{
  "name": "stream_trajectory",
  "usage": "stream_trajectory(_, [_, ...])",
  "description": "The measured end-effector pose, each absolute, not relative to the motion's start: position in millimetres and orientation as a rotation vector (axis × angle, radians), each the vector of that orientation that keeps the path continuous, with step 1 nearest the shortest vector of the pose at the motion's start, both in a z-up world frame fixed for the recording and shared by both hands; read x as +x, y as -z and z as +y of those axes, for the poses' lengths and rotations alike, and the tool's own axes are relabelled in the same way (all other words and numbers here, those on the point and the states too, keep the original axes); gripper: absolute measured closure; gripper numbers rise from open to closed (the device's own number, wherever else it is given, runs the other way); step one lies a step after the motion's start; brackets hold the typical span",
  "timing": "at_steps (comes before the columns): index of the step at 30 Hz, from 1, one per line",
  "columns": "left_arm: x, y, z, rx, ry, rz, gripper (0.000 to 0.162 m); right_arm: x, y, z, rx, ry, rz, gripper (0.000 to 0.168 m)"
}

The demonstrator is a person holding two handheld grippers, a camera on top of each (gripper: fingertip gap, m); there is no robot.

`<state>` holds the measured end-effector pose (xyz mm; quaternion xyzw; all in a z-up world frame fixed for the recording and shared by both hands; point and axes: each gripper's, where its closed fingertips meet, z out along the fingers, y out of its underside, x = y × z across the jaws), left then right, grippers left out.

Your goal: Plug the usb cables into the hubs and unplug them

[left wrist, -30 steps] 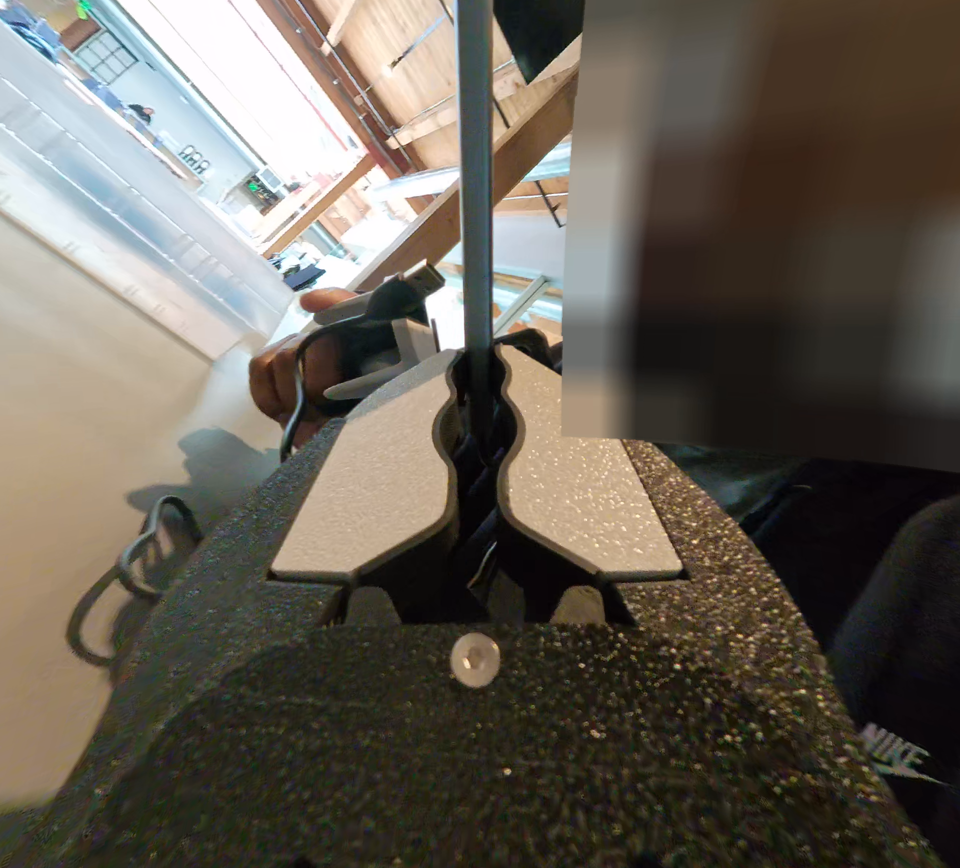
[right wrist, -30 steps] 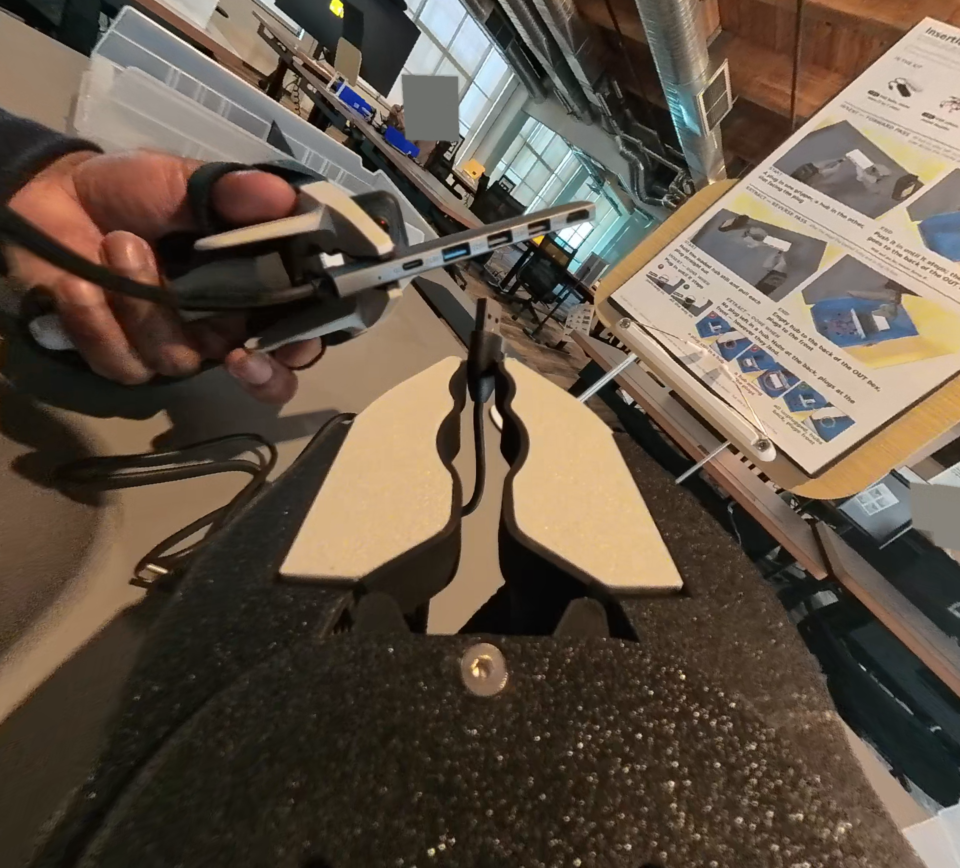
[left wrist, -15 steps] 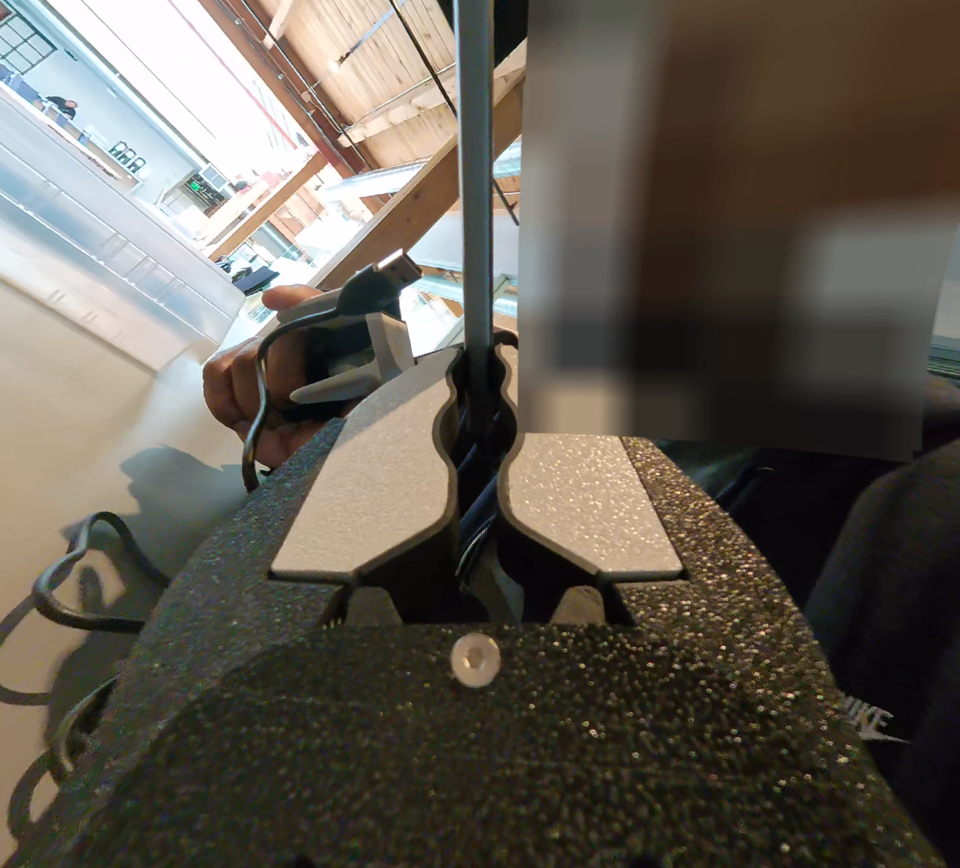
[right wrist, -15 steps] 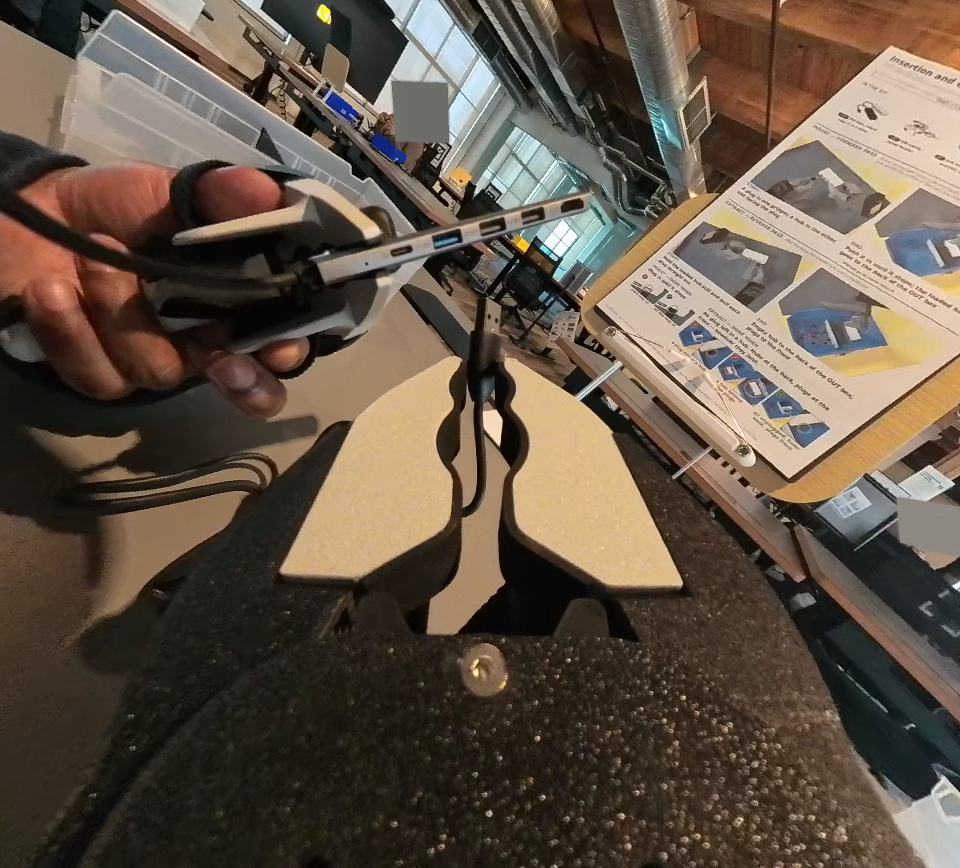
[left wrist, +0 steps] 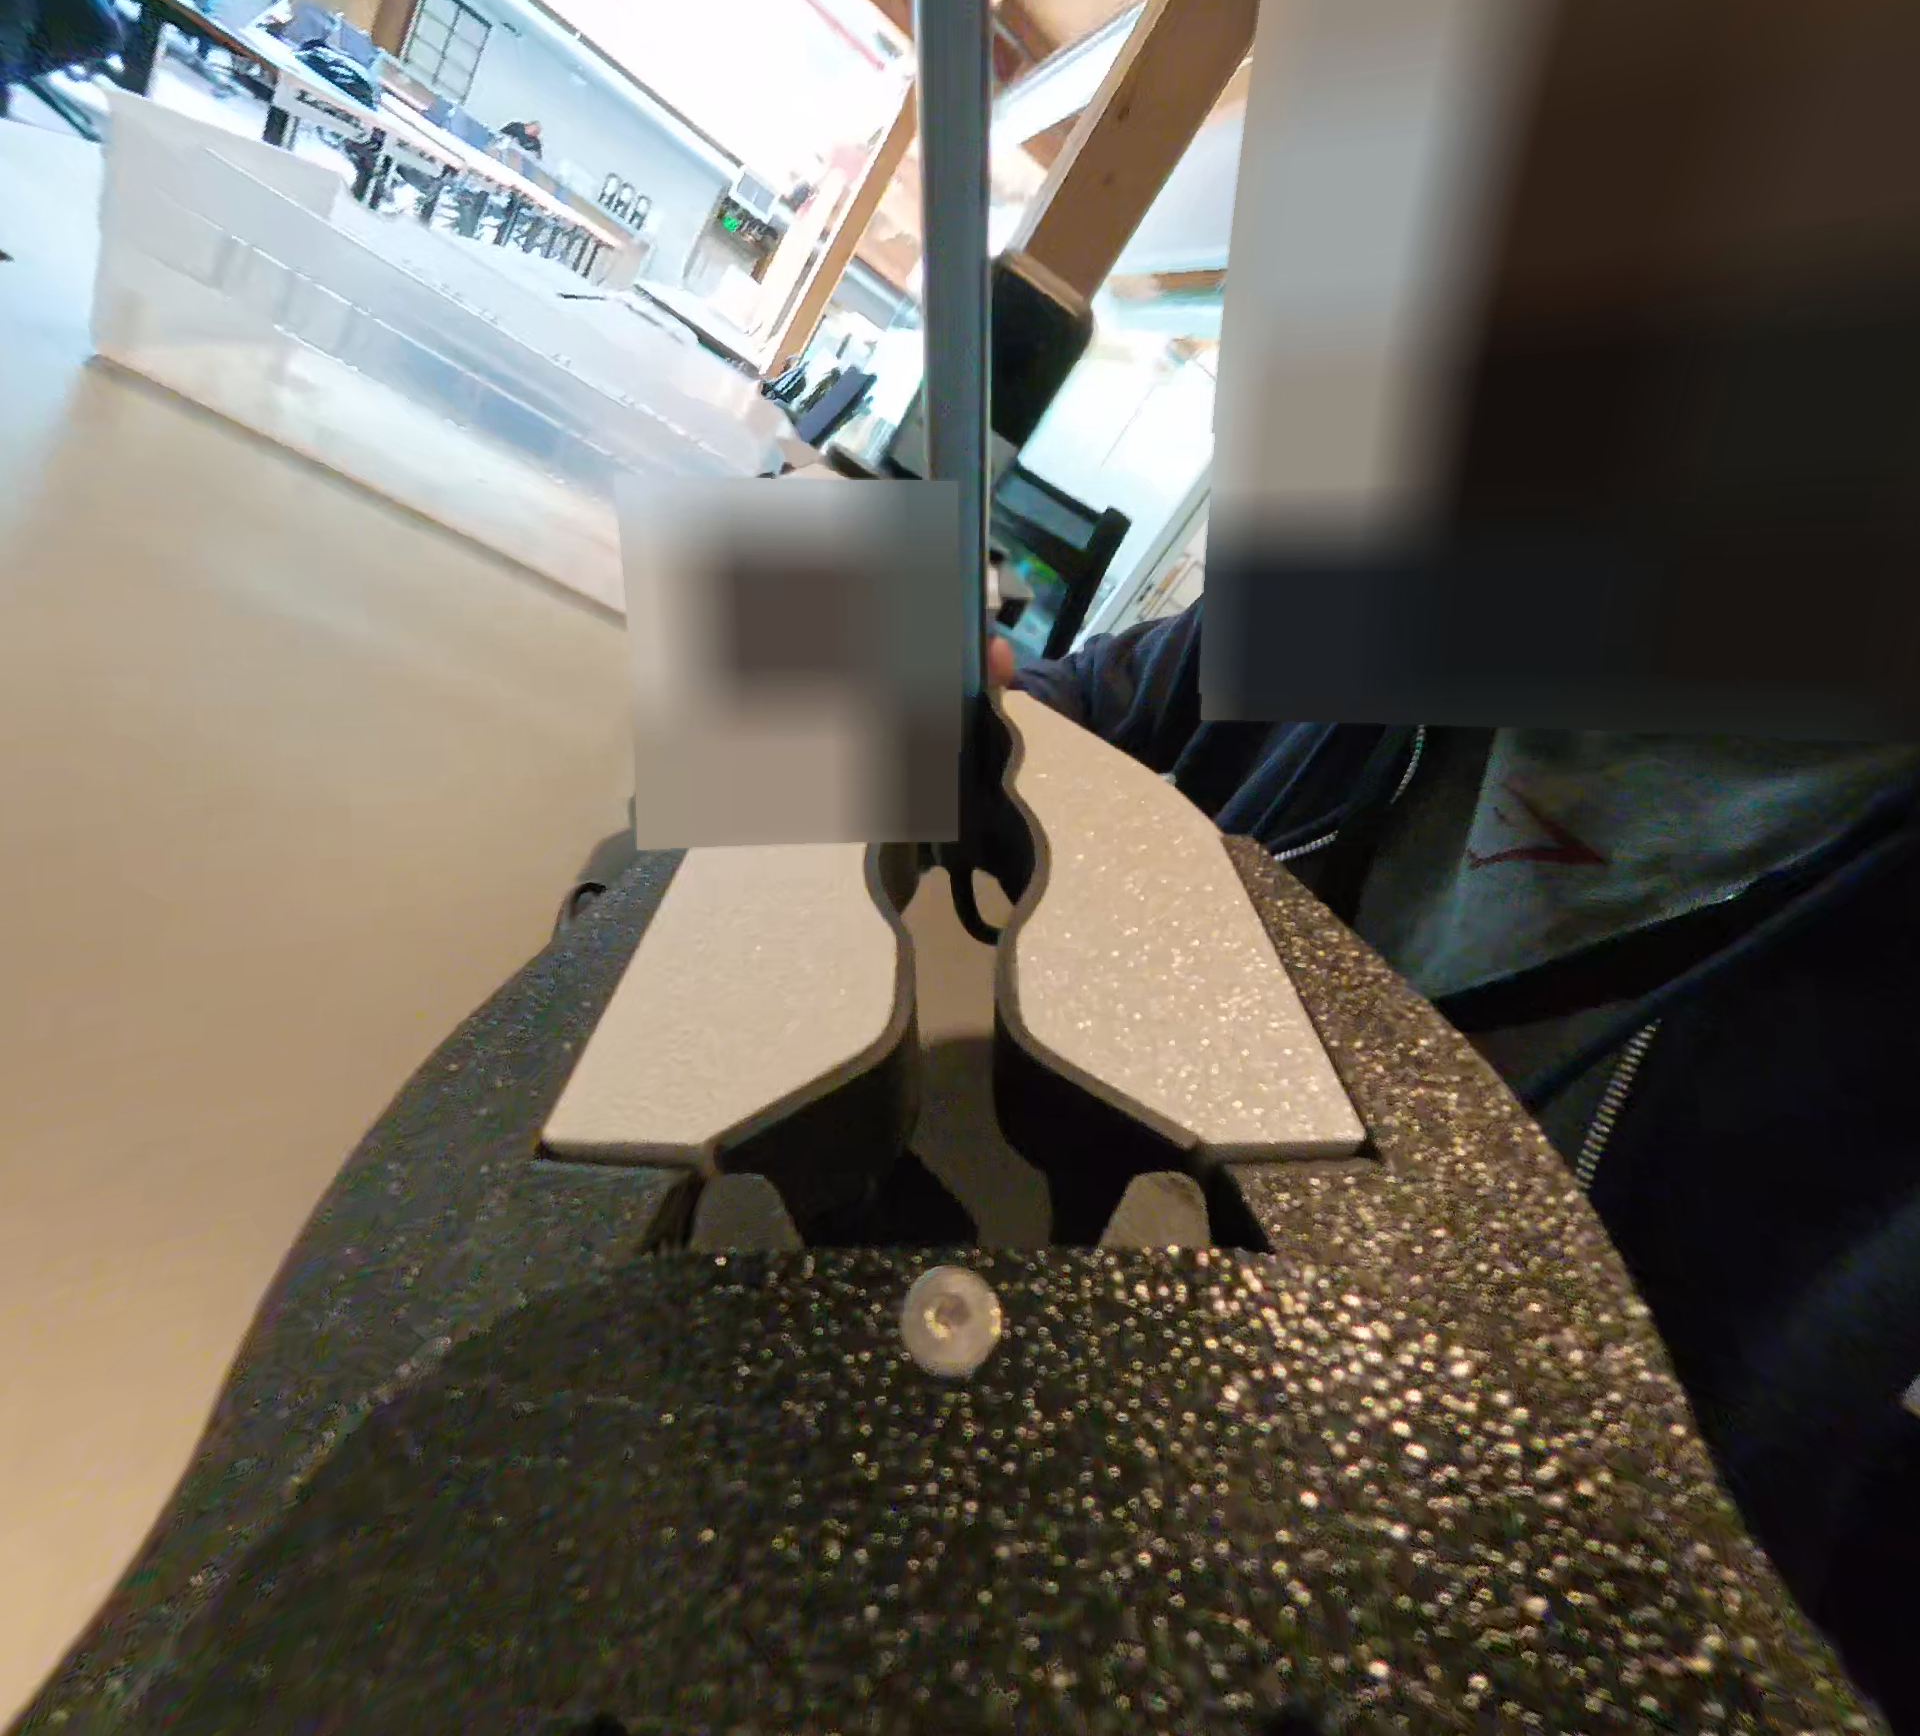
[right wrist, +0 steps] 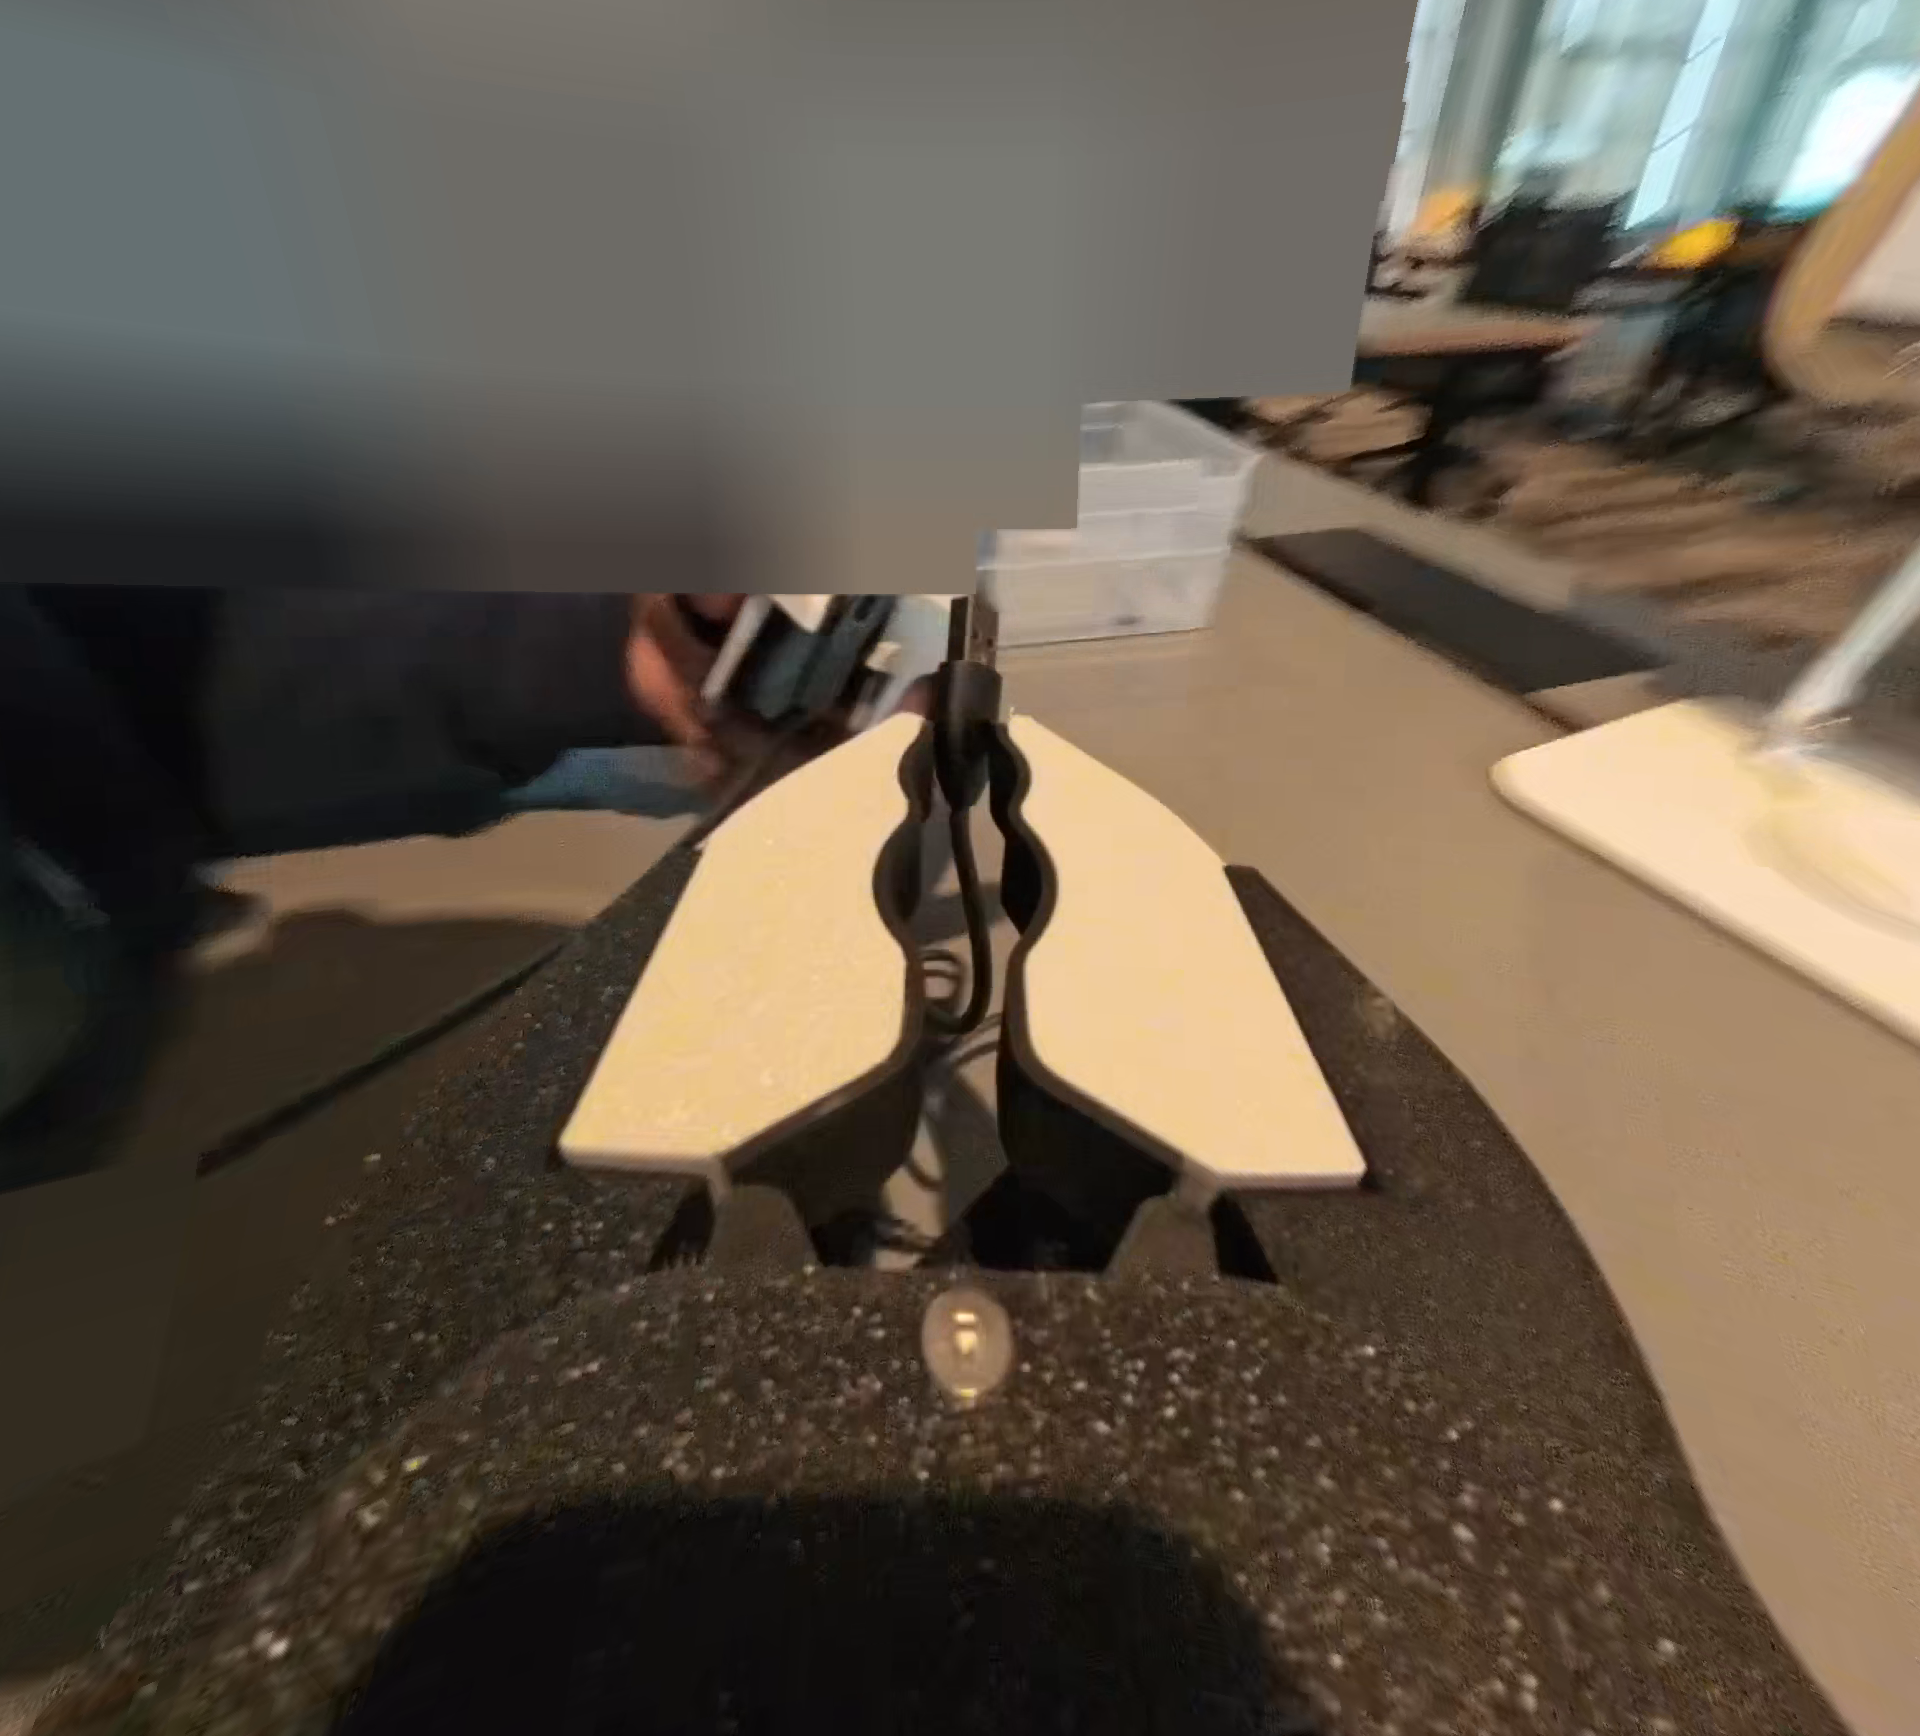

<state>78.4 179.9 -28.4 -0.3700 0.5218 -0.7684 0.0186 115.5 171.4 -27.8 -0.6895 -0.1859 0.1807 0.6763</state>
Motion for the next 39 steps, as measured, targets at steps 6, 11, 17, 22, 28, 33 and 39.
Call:
stream_trajectory(6, [73.7,34.0,178.5,-1.121,2.313,1.709,0.152,109.0,26.7,165.5,-1.612,-0.895,-0.279,0.159])
stream_trajectory(11, [70.0,34.4,174.6,-1.021,2.328,1.733,0.152,99.7,27.3,160.4,-1.647,-1.144,-0.205,0.159])
stream_trajectory(17, [65.8,46.6,171.0,-1.025,2.139,1.893,0.152,88.9,31.3,152.8,-1.665,-1.288,-0.221,0.158])
stream_trajectory(22, [62.0,58.8,173.5,-1.101,1.993,2.005,0.152,88.4,32.5,150.0,-1.676,-1.355,-0.209,0.158])
stream_trajectory(28, [57.5,69.3,168.3,-1.132,1.954,2.097,0.152,89.2,37.0,150.4,-1.694,-1.399,-0.178,0.158])
stream_trajectory(33, [54.5,74.8,168.0,-1.151,1.917,2.145,0.153,88.4,42.7,150.3,-1.725,-1.413,-0.170,0.158])
stream_trajectory(39, [49.4,84.1,168.7,-1.200,1.822,2.226,0.153,87.7,50.5,150.0,-1.763,-1.429,-0.164,0.158])
